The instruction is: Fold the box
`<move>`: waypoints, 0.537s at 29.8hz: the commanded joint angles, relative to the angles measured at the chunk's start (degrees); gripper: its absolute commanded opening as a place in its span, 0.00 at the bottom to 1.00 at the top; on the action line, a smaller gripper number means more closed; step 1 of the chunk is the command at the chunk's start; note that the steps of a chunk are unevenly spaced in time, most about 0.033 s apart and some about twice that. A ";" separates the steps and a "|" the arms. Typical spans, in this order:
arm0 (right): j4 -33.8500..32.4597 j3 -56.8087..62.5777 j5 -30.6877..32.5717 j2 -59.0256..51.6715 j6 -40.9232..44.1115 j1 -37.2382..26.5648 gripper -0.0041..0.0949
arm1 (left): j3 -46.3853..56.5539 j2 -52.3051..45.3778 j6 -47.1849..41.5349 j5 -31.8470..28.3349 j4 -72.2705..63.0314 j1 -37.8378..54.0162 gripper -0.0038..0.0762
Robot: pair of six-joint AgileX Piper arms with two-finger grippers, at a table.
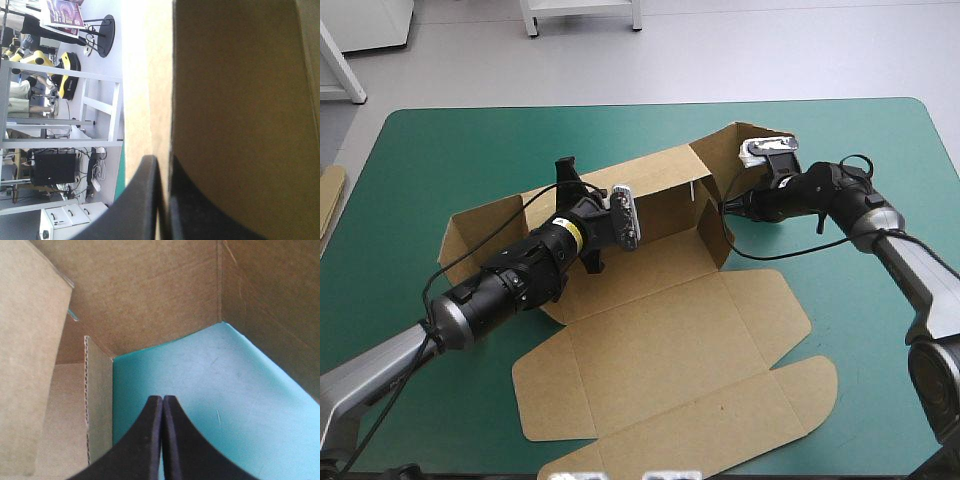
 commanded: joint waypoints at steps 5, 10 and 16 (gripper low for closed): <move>0.47 -5.93 -2.24 -0.29 -0.48 -0.21 0.03 | 1.29 -1.27 -1.67 -2.34 -2.66 -0.23 0.04; 0.47 -12.88 1.11 0.10 -0.34 -0.21 0.03 | 1.29 -1.27 -1.67 -2.24 -2.82 -0.23 0.04; 0.14 -26.00 5.65 0.42 0.40 -0.21 0.03 | 1.29 -1.27 -2.98 -2.16 -2.92 -0.23 0.04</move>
